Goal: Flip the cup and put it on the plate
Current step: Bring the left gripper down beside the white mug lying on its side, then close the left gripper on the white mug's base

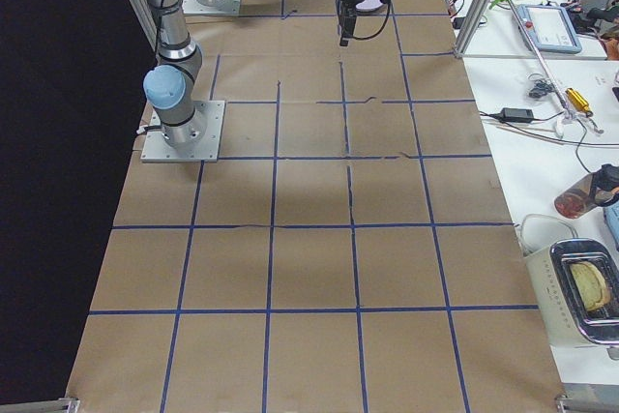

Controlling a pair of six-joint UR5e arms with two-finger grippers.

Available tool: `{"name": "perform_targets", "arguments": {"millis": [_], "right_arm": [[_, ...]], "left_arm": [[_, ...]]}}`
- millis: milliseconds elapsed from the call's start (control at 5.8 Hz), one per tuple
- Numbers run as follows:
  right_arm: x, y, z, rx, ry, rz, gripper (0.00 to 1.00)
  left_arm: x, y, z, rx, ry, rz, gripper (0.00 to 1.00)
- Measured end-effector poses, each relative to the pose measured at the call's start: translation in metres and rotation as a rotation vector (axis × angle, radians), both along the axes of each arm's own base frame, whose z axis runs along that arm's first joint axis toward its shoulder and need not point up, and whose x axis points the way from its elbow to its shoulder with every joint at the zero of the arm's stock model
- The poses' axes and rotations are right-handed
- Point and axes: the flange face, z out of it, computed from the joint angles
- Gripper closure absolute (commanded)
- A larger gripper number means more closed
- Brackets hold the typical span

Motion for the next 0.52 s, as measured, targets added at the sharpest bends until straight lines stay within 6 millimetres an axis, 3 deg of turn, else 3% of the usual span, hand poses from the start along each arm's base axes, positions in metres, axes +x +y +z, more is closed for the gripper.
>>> {"name": "perform_targets", "arguments": {"millis": [172,517], "right_arm": [[0.0,0.0,0.0,0.0,0.0,0.0,0.0],[0.0,0.0,0.0,0.0,0.0,0.0,0.0]], "left_arm": [[-0.006,0.003,-0.041,-0.004,0.137,-0.011,0.01],[-0.008,0.019,-0.096,0.039,0.315,0.003,0.01]]}}
